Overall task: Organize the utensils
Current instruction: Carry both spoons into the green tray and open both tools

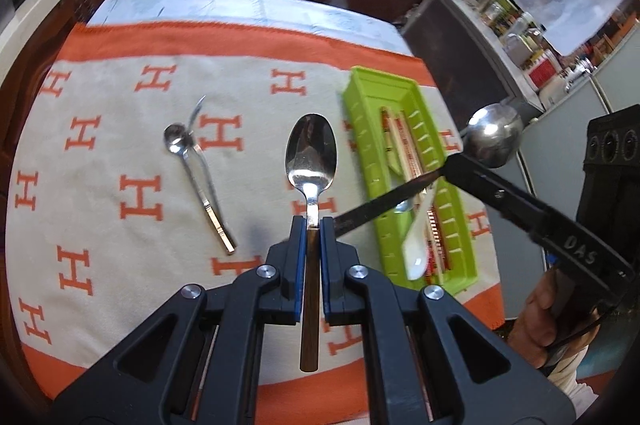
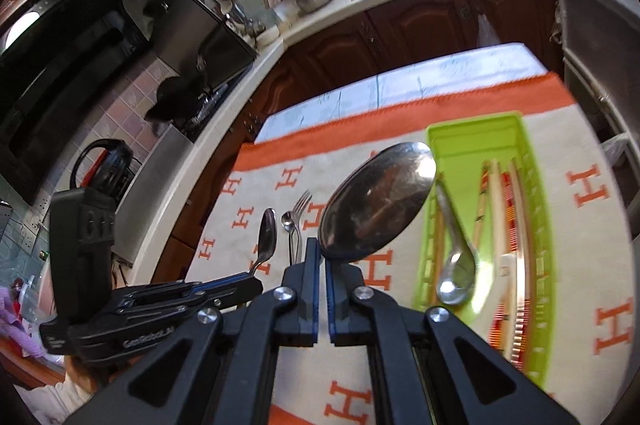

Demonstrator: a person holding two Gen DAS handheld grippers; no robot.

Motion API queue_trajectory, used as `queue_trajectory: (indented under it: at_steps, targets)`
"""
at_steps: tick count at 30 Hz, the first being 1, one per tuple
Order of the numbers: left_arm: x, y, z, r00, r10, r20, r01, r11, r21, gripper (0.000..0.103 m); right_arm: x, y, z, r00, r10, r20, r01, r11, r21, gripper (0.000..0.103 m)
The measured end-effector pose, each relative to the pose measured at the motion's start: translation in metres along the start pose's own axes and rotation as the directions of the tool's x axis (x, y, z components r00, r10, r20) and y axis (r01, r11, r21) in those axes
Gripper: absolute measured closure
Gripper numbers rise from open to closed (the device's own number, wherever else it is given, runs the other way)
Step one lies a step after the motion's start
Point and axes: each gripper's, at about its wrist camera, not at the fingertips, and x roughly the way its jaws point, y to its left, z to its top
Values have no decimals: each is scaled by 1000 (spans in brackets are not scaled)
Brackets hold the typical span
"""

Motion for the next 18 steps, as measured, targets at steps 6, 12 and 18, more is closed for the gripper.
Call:
queue_trajectory:
  at_steps: [6, 12, 18]
  targets:
    - [-12, -50, 16, 998, -57, 13, 56, 996, 76, 99, -54, 2, 15, 993, -116, -7, 115, 991, -66, 101]
    - [10, -100, 27, 994, -103, -19, 105, 988, 114, 99, -70, -10, 15, 956, -288, -60, 275, 948, -160, 101]
    - [65, -118, 31, 989, -112, -95, 120, 989, 87, 99, -43, -33, 5, 913, -368, -178, 324, 916, -235, 101]
